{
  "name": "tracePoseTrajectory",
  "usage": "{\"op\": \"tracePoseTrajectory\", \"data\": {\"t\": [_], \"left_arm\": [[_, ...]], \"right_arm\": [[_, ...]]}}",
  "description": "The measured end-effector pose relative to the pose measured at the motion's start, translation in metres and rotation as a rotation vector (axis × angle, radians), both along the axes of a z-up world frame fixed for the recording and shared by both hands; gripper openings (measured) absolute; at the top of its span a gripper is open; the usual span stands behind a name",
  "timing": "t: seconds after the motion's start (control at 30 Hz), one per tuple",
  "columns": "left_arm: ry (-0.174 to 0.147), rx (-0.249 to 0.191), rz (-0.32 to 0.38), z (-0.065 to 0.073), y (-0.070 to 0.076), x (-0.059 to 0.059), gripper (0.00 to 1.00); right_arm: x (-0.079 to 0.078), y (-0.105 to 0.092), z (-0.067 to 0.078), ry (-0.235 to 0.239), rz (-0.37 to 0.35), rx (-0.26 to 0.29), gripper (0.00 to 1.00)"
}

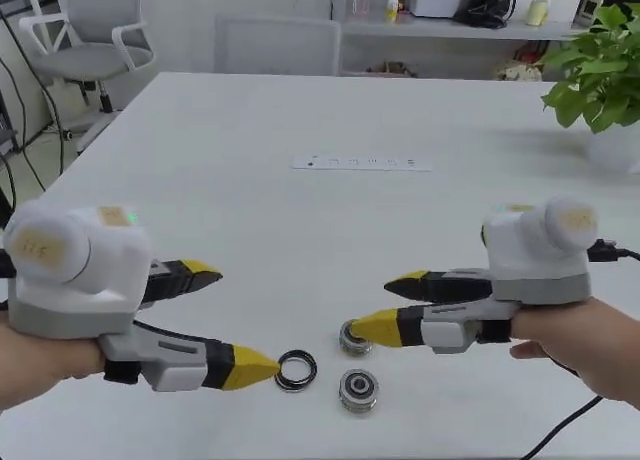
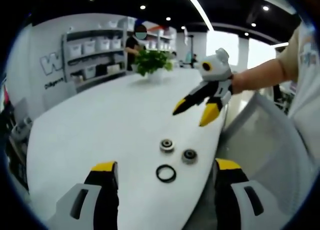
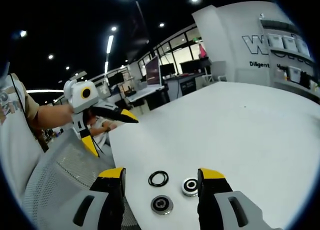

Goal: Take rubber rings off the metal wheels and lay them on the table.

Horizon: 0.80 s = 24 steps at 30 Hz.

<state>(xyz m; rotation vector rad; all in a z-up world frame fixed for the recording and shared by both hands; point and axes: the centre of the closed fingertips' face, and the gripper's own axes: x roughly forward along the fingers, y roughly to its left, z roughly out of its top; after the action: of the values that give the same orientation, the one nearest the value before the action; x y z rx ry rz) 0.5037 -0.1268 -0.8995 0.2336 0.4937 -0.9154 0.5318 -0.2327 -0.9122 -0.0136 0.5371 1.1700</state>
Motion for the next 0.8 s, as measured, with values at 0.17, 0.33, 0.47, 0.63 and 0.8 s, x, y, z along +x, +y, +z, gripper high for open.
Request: {"op": "tracePoseTrajectory", "data": {"t": [0.17,0.33,0.47,0.63,0.8], "left_arm": [[-0.006,-0.019,0.022,0.005,0.004,-0.003,0.80],[-0.009,-0.027,0.038,0.006,0.008,-0.006,0.81],[-0.007,-0.030,0.046,0.005,0.010,-0.010,0.82],[-0.012,-0.014,0.046,0.003,0.012,-0.013,0.83],[-0.017,-0.016,0.052,0.003,0.013,-0.015,0.84]], "right_arm": [[-0.007,-0.010,0.002,-0.039,0.006,-0.018,0.64],[-0.015,-0.024,-0.001,-0.065,0.005,-0.044,0.70],[-0.019,-0.034,-0.006,-0.064,-0.009,-0.053,0.73],[-0.024,-0.048,-0.011,-0.076,-0.015,-0.083,0.76],[-0.032,-0.054,-0.016,-0.098,-0.014,-0.121,0.77]]}}
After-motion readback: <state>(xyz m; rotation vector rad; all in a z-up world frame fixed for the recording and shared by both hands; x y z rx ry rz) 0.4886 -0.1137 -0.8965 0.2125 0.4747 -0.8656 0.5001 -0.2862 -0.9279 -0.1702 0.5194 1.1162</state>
